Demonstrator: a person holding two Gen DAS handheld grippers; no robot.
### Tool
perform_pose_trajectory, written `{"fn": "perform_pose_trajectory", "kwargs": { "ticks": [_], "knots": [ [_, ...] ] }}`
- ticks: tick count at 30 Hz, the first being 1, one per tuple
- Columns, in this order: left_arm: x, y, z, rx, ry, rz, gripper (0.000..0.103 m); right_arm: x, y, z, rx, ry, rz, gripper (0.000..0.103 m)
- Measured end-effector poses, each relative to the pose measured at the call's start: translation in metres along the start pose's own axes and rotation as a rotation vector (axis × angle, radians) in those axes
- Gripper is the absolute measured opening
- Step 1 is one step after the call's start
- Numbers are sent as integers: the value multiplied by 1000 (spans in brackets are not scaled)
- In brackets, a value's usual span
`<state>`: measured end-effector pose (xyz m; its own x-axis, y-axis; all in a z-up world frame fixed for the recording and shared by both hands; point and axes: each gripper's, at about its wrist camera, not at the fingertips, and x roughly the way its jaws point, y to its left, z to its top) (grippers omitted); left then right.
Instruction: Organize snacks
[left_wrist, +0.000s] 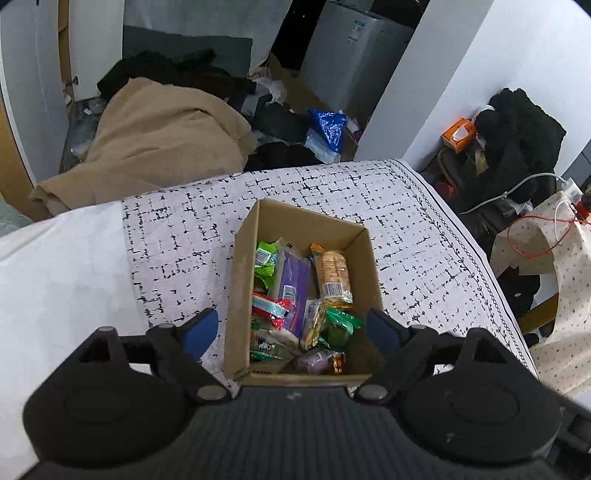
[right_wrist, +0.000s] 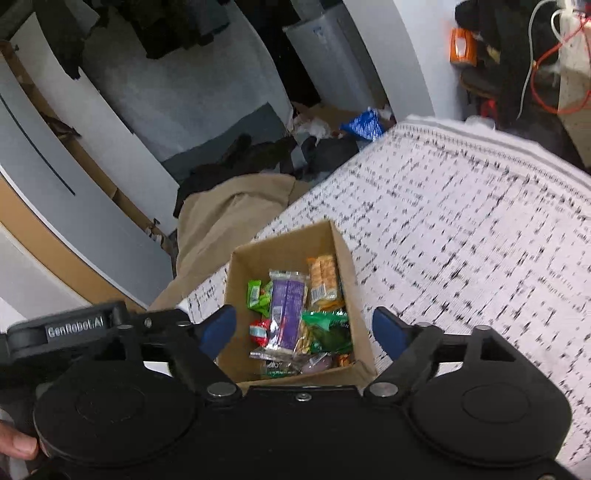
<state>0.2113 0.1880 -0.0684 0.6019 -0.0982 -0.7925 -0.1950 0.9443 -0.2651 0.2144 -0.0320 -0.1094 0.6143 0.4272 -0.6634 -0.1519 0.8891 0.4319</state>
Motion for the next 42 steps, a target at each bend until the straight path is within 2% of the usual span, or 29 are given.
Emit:
{"fn": "perform_pose_trajectory", "kwargs": {
  "ticks": [3,5,12,16,28,42],
  "knots": [
    [-11,-5,-4,8,-1,11,89,-16,-3,4,-10,-19,5,88],
    [-20,-9,-7,17,-12,14,93,-27,-5,6,-21,-32,7,93],
    [-47,-21,-20,28,-38,31,103,-56,-12,7,-30,-51,-3,99],
    [-63,-29,-29,47,-51,38,103,-75,-14,7,-40,-67,-19,103],
    [-108,-73,-63,140,-119,55,103,-134,-29,-3,-86,-117,-42,103],
    [-132,-111,-107,198,-154,65,103,-186,-48,-29,-117,-157,-71,103]
  ]
}}
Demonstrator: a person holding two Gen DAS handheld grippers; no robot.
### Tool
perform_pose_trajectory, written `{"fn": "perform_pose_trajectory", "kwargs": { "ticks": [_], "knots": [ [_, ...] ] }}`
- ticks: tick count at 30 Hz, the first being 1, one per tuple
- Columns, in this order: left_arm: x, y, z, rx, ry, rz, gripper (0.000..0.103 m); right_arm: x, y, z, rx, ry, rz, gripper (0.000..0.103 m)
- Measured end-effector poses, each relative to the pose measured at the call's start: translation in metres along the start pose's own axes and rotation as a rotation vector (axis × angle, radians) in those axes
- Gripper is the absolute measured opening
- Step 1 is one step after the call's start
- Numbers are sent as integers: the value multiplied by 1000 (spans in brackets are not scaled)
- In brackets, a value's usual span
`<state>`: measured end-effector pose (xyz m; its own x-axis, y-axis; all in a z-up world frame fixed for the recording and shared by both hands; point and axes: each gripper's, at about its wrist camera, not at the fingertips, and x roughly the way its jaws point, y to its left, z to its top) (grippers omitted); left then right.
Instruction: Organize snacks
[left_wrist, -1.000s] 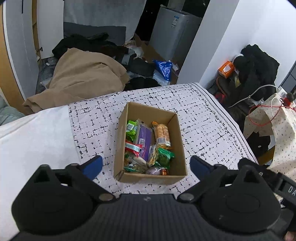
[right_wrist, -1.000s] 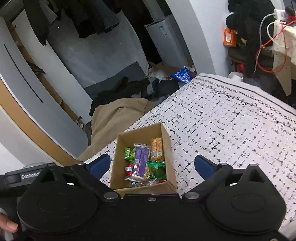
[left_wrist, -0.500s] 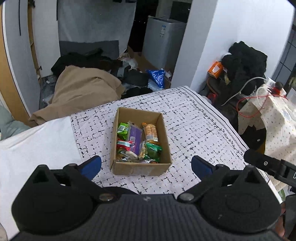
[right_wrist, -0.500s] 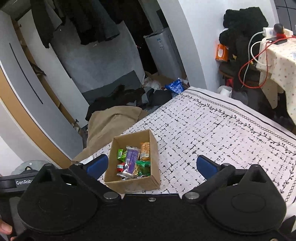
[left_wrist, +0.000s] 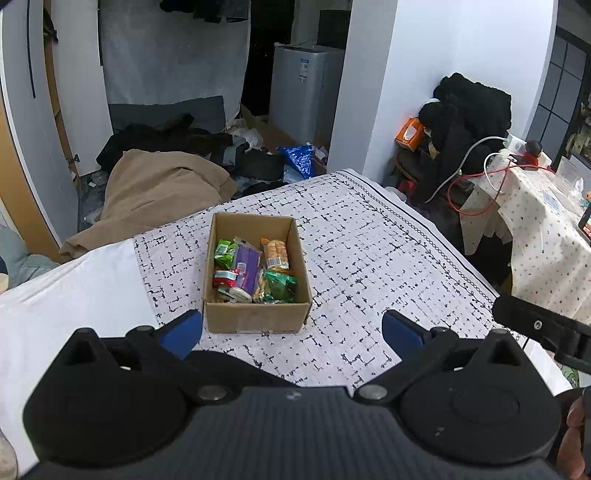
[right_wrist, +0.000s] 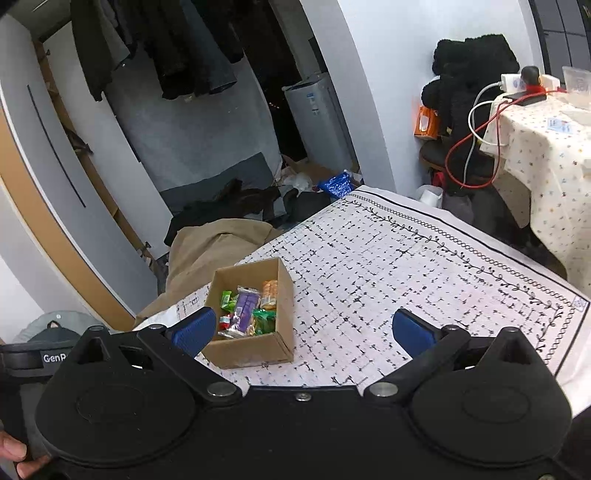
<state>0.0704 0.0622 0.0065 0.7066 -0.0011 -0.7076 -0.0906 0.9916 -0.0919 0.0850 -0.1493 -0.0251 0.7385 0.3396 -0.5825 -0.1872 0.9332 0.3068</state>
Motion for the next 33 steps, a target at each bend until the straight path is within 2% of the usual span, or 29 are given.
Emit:
{"fn": "perform_pose_trajectory", "kwargs": {
  "ticks": [14,20,33],
  "knots": [
    [-32,7,-24,8,-53,31,103,-40,-2,-14,-55,-57,-7,103],
    [-43,11,-27,4,-80,30,103,-45,-3,-14,-63,-72,-14,103],
    [-47,12,-29,-6,-78,5,103,-47,-2,-16,-73,-68,-19,103]
  ]
}}
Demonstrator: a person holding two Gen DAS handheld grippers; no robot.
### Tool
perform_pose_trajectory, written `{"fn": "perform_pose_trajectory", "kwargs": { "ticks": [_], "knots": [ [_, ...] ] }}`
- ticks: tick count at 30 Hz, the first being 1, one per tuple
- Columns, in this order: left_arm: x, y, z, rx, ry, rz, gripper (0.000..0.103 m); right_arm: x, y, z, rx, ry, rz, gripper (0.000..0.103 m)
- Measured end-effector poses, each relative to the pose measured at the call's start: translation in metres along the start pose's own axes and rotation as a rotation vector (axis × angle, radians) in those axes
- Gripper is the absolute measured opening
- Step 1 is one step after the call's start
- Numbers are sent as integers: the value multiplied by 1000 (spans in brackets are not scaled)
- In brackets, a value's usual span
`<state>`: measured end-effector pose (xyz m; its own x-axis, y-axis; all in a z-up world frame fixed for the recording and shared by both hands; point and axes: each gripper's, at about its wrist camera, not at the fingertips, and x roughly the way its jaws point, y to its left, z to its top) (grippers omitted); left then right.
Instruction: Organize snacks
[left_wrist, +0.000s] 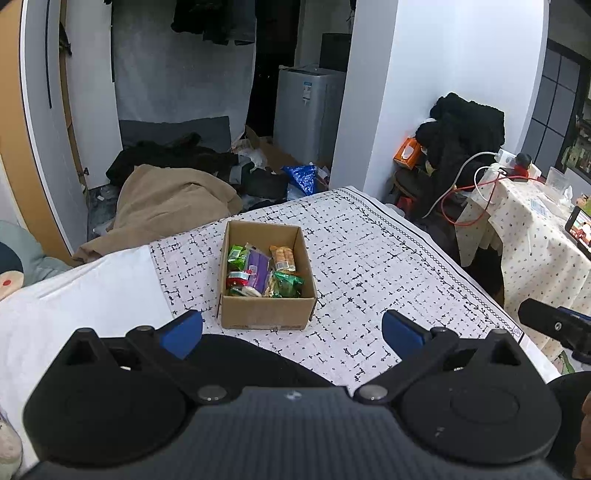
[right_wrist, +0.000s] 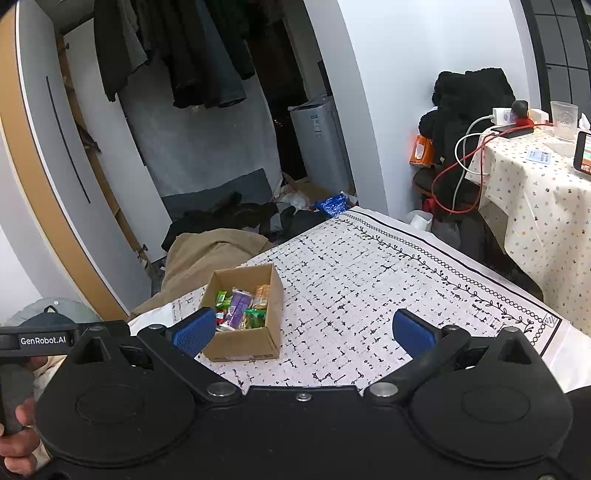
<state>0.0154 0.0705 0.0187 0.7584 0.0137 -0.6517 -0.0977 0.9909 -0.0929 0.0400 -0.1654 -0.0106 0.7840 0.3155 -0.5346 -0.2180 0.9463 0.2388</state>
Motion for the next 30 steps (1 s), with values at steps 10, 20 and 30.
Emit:
{"fn": "perform_pose_trajectory", "kwargs": {
  "ticks": [10,20,30],
  "knots": [
    [-3,4,0,-2,-6,13,103,-2,6,-1,-23,0,8,103],
    [-4,3,-1,3,-3,17,103,-1,7,-1,-19,-1,1,103],
    [-2,2,-1,11,0,16,103,-1,6,-2,-17,1,4,103]
  ]
}}
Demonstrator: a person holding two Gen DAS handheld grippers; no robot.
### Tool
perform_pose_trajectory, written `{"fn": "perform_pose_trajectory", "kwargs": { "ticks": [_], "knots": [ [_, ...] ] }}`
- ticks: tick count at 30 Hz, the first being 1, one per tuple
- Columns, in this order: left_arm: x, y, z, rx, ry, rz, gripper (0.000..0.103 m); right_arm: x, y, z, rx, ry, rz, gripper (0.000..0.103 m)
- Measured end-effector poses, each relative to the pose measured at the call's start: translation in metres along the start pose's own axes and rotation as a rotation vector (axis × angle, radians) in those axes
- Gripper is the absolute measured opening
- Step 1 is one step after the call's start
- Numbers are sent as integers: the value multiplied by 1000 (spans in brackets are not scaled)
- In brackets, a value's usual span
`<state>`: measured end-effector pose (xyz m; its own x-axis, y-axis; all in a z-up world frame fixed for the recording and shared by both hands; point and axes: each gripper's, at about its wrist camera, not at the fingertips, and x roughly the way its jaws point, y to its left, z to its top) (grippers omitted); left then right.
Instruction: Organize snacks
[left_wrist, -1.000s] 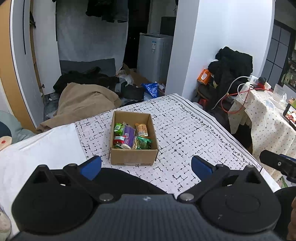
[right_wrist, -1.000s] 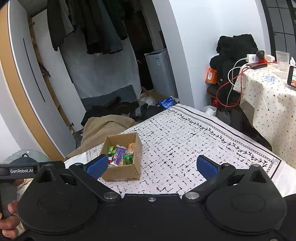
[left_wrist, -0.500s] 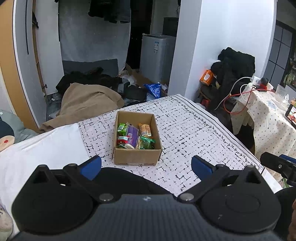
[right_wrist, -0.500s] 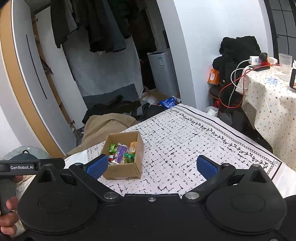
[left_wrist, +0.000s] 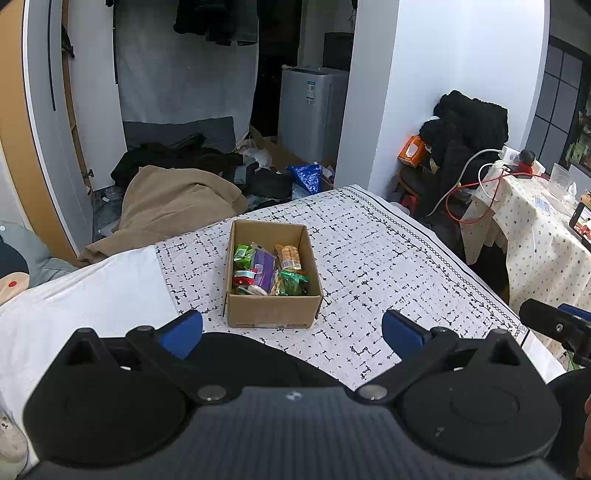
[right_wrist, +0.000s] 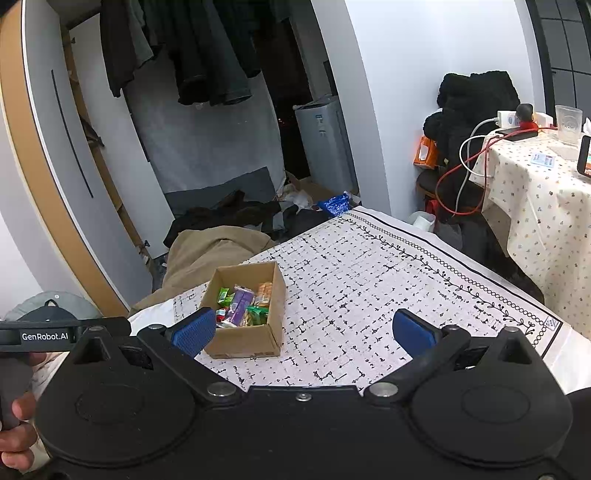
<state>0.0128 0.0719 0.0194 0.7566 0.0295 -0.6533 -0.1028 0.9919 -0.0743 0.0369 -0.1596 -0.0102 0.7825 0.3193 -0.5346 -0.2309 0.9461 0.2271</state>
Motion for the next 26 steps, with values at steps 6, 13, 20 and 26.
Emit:
{"fn": "perform_pose_trajectory", "kwargs": {
  "ticks": [6,13,20,26],
  "knots": [
    [1,0,-1,-1,2,3,103,0,0,-2,-5,3,5,103],
    [1,0,-2,5,2,3,103,-2,1,-3,-11,0,2,103],
    [1,1,-2,7,0,2,103,0,4,-2,-19,-3,-1,103],
    [1,-2,1,19,-6,2,103,2,2,-1,-11,-14,-14,103]
  ]
}}
